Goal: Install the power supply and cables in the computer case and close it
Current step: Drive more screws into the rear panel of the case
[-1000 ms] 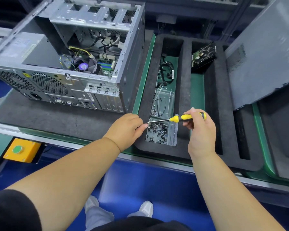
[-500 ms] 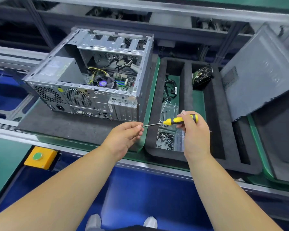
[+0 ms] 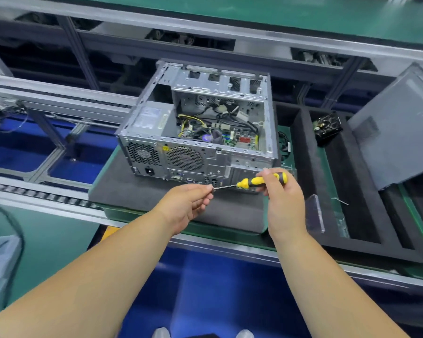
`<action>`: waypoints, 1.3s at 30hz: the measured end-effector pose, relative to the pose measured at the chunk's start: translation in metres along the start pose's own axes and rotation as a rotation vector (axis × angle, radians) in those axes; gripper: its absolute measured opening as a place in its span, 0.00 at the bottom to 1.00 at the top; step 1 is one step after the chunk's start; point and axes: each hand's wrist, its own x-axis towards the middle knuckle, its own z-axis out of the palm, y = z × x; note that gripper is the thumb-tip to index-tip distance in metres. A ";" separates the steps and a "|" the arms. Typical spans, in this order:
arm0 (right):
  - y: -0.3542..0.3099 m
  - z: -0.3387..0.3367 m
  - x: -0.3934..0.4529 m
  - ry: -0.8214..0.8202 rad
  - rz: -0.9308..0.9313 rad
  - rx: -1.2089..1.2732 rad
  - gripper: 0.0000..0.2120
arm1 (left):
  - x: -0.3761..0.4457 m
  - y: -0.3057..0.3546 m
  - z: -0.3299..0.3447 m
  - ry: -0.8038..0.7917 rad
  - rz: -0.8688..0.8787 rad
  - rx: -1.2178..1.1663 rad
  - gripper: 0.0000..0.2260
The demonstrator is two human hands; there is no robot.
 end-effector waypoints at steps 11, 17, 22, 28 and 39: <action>0.020 0.108 -0.037 -0.166 0.225 -0.192 0.03 | 0.018 0.040 -0.078 0.149 -0.050 -0.324 0.06; 0.040 0.144 -0.060 -0.190 0.423 -0.362 0.08 | 0.029 0.042 -0.078 0.079 -0.103 -0.281 0.08; 0.051 0.163 -0.070 -0.169 0.465 -0.386 0.08 | 0.035 0.037 -0.085 0.062 -0.138 -0.205 0.10; 0.058 0.171 -0.074 -0.136 0.463 -0.362 0.06 | 0.040 0.037 -0.095 0.002 -0.164 -0.151 0.11; 0.054 0.174 -0.071 -0.142 0.425 -0.402 0.02 | 0.047 0.039 -0.094 -0.005 -0.132 -0.061 0.11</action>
